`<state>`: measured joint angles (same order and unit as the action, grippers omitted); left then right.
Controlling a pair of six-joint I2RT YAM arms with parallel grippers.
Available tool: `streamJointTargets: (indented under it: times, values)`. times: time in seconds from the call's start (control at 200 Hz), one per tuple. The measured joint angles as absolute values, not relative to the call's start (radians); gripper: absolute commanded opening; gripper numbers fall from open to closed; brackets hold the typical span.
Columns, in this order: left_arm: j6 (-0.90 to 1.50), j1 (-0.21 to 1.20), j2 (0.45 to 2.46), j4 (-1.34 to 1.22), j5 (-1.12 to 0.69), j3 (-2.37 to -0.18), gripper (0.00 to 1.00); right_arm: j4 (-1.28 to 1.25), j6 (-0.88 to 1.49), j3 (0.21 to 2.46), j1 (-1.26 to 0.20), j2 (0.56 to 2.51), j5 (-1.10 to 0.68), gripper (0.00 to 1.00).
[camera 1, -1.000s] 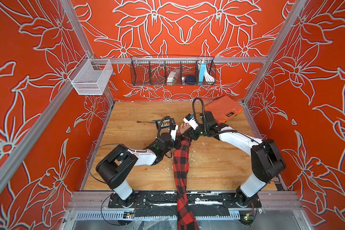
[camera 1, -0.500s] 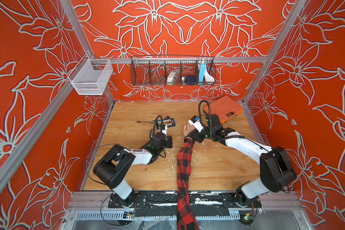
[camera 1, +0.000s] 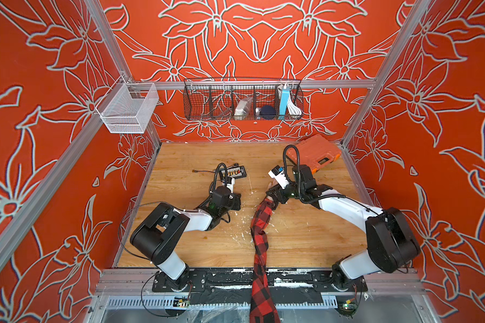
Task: Take off the watch
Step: Untie the watch from the hand.
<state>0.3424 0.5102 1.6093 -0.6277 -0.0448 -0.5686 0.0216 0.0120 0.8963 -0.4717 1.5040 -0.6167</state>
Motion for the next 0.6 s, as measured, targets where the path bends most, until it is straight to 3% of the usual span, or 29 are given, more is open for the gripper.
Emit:
streamJointTargets:
  times: [0.28,0.596]
  values:
    - [0.262,0.524,1.66,-0.71,-0.206,-0.628,0.23,-0.141,0.072,0.894,-0.472,1.554,-0.7,0.0]
    - [0.224,0.537,1.668,-0.719,-0.252,-0.624,0.25,-0.397,0.156,0.827,-0.474,1.671,-0.732,0.0]
